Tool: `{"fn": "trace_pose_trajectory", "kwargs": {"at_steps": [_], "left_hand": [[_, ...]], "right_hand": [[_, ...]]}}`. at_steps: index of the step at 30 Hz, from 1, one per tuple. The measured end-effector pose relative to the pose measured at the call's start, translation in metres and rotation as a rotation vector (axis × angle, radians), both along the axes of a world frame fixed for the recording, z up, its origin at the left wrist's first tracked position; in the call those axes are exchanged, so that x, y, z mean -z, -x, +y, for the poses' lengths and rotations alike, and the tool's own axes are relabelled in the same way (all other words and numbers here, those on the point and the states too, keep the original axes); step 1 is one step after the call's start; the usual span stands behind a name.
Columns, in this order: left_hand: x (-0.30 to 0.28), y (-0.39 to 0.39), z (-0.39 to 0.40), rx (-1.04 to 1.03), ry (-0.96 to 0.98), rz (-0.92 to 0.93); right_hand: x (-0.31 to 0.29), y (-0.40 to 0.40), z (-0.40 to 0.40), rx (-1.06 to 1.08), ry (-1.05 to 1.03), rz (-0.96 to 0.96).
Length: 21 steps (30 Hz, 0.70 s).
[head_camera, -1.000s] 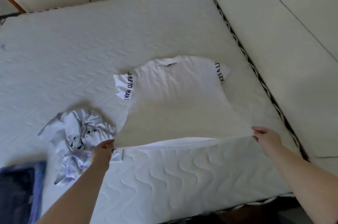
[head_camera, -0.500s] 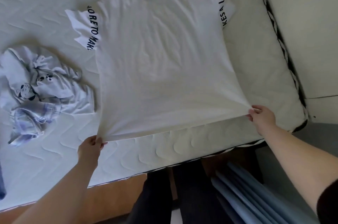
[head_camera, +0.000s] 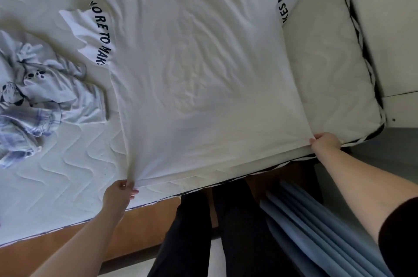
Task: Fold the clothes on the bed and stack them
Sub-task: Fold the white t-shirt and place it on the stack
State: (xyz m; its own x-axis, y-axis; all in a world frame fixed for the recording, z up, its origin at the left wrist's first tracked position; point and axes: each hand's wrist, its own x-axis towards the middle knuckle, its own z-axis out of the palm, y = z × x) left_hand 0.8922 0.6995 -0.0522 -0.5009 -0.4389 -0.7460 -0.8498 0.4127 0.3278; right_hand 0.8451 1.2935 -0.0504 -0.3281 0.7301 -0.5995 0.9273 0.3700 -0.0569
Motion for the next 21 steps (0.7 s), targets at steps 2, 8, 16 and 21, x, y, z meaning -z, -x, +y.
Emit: {"fn": "trace_pose_trajectory", "kwargs": {"at_steps": [2, 8, 16, 21], "left_hand": [[0.004, -0.005, 0.002, -0.020, -0.002, -0.029], [0.017, -0.017, -0.005, -0.044, -0.021, -0.101], [0.001, -0.006, 0.001, 0.117, 0.208, -0.064], [-0.007, 0.041, 0.013, -0.098, 0.205, 0.011]], "right_hand": [[0.000, -0.002, -0.004, -0.001, -0.003, -0.035], [-0.005, -0.004, -0.007, 0.003, 0.004, -0.156], [-0.017, 0.014, -0.034, 0.049, -0.213, -0.021], [-0.021, 0.044, -0.081, -0.112, -0.232, 0.279]]}}
